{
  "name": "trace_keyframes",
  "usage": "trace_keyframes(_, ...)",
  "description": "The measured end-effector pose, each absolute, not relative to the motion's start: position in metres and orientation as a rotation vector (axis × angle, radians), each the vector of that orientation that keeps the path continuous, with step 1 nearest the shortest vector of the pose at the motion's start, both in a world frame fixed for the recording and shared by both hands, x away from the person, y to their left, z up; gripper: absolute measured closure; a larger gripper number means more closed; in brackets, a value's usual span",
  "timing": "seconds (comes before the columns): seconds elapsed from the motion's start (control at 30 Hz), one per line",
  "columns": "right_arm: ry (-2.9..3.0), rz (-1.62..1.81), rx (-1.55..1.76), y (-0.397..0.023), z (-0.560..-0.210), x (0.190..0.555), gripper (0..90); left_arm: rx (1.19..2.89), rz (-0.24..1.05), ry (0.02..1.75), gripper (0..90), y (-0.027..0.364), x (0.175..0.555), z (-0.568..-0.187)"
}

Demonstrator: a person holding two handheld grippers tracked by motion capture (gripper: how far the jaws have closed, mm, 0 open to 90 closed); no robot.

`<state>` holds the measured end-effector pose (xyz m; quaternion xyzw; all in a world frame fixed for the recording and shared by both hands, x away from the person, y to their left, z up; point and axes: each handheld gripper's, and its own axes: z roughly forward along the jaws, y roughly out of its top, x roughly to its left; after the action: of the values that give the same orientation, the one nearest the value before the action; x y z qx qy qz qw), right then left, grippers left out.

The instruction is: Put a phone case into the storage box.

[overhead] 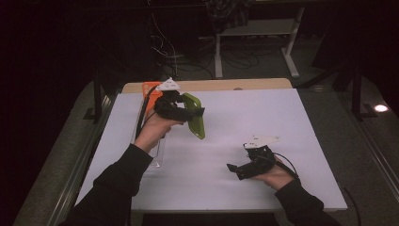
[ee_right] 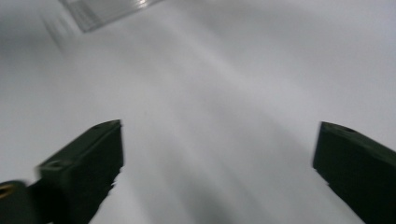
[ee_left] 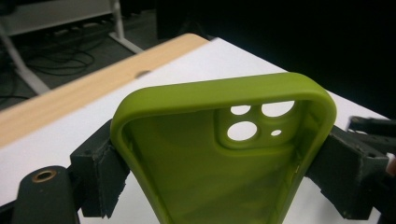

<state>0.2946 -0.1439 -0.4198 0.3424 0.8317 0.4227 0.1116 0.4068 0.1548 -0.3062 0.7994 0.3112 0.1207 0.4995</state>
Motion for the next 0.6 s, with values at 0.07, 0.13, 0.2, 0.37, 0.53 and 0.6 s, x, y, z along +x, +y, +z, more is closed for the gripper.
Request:
trace_keyframes(0.07, 2.444, 1.238, 0.993, -0.150, -0.424, 0.290, 0.0, 1.936, 0.327, 0.761, 14.4, 0.162, 0.411, -0.298)
trace_keyframes(0.13, 2.440, 1.237, 1.003, -0.157, -0.426, 0.286, 0.0, 1.925, 0.353, 0.784, 14.5, 0.170, 0.416, -0.291)
trace_keyframes(0.2, 2.435, 1.231, 1.008, -0.162, -0.429, 0.282, 0.0, 1.905, 0.371, 0.806, 14.5, 0.178, 0.419, -0.285)
trace_keyframes(0.37, 2.403, 1.222, 1.015, -0.175, -0.434, 0.274, 0.0, 1.881, 0.424, 0.841, 14.6, 0.198, 0.426, -0.274)
trace_keyframes(0.53, 2.406, 1.202, 1.040, -0.184, -0.440, 0.271, 0.0, 1.872, 0.489, 0.882, 14.7, 0.218, 0.435, -0.270)
trace_keyframes(0.6, 2.406, 1.195, 1.038, -0.186, -0.440, 0.271, 0.0, 1.874, 0.513, 0.894, 14.6, 0.226, 0.440, -0.270)
